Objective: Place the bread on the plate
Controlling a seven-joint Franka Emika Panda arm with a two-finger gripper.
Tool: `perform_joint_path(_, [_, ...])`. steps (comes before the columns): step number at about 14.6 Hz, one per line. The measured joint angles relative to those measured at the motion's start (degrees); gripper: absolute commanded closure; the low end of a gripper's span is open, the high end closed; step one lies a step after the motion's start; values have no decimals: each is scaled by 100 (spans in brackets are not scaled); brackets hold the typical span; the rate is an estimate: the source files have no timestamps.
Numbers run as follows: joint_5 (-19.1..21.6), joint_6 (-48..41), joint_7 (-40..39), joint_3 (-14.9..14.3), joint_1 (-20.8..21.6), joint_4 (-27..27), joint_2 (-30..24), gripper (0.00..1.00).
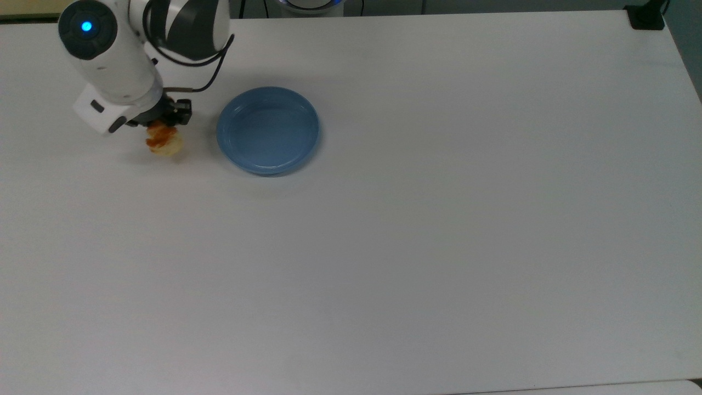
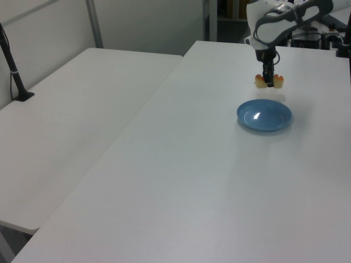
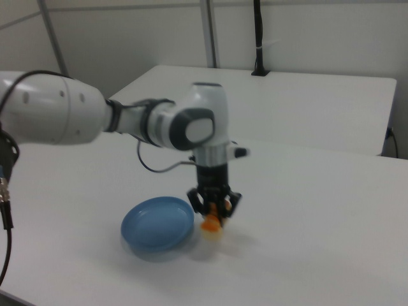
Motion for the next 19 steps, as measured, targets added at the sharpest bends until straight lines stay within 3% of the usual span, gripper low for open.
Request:
perform_joint_path(4, [1, -493, 506, 420, 398, -198, -436, 72])
perform_joint_path(8, [1, -430, 1209, 494, 959, -416, -455, 68])
perform_joint_path(9, [1, -327, 1435, 500, 1142, -493, -451, 63])
perform_joint_path(11, [1, -148, 1587, 503, 1320, -716, -425, 30])
perform_joint_path(12, [1, -76, 1618, 502, 1340, -802, -396, 7])
perform_joint_path(13, [0, -24, 1632, 502, 1343, -865, -355, 0])
perform_joint_path(19, [0, -47, 1649, 496, 1331, -759, -385, 0])
